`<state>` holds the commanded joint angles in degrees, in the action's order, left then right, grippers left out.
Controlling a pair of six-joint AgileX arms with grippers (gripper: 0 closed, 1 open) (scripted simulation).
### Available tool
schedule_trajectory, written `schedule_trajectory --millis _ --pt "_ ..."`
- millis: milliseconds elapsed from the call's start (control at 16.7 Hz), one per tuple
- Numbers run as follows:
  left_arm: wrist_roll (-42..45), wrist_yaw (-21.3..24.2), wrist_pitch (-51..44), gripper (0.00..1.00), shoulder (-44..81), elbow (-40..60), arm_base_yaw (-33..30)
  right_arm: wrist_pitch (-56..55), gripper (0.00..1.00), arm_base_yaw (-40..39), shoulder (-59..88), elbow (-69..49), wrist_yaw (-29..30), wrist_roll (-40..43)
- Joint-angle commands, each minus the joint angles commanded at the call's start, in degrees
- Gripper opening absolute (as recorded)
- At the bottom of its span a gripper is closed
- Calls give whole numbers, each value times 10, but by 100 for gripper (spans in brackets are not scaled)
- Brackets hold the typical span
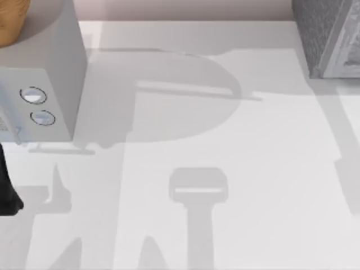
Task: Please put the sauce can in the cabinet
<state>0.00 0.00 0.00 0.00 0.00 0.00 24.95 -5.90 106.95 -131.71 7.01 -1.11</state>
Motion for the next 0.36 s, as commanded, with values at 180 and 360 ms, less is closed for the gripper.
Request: schedule_trajectory --millis 180,360 --pt "0 0 0 100 0 0 0 0 100 0 0 0 0 0" --pt "0 0 0 100 0 0 0 0 100 0 0 0 0 0"
